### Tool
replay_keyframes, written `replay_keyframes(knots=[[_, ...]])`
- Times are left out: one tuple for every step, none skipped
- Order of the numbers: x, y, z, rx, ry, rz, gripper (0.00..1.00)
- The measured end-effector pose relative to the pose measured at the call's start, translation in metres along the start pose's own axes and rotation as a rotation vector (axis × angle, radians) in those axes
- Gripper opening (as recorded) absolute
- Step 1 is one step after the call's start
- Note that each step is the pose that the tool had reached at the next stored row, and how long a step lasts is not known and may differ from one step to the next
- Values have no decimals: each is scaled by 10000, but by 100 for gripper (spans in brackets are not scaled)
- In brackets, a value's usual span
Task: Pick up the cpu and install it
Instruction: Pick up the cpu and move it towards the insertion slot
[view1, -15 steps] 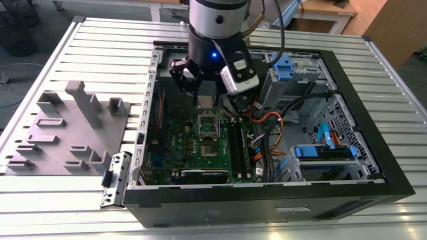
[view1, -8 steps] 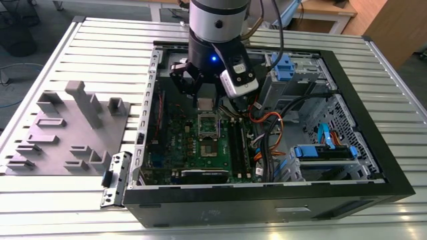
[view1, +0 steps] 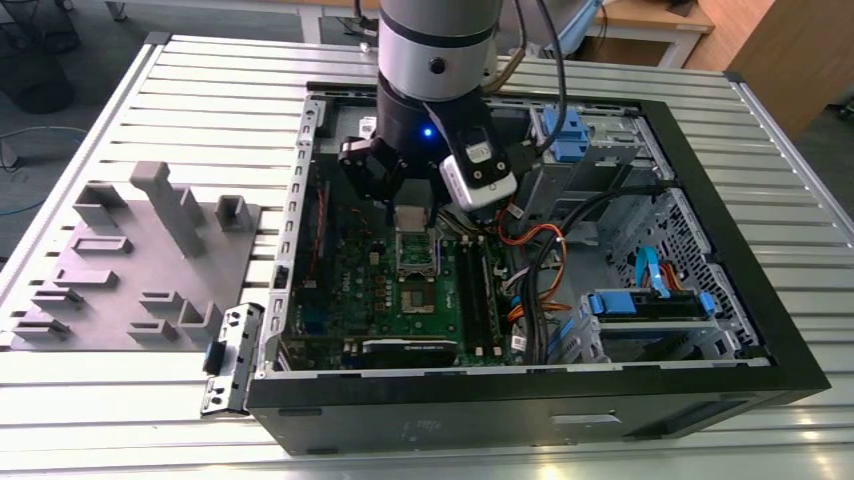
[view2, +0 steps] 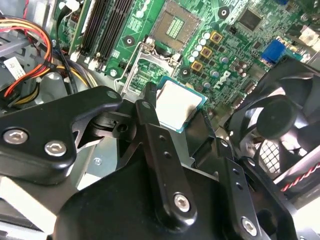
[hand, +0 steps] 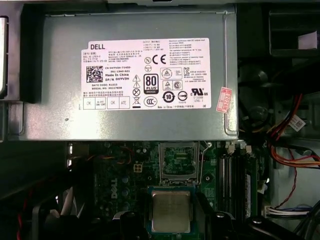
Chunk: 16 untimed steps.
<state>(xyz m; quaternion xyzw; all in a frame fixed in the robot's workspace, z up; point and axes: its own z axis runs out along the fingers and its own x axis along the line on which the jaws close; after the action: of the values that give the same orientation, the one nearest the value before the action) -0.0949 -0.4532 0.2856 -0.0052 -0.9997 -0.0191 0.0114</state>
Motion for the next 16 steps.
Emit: replay_keyframes(knots=[[0,-11,3,0,0,0,47],[0,-24,6,0,0,1,47],[-1,-37,8,0,0,1,47],[-1,-50,10,0,0,0,47],[-1,-63,12,0,0,0,47],[-1,-75,14,0,0,0,47],[-2,-88,16,1,1,0,47],[-3,-101,18,1,0,0,47],[-5,-114,20,0,0,1,47],[-8,-125,22,-1,0,1,47],[-13,-133,23,0,0,1,47],[-17,-139,25,0,0,1,47],[-19,-143,26,0,-1,0,47],[-19,-144,26,-1,-1,2,47],[-19,-144,26,0,0,2,47],[-19,-145,26,1,0,2,47]])
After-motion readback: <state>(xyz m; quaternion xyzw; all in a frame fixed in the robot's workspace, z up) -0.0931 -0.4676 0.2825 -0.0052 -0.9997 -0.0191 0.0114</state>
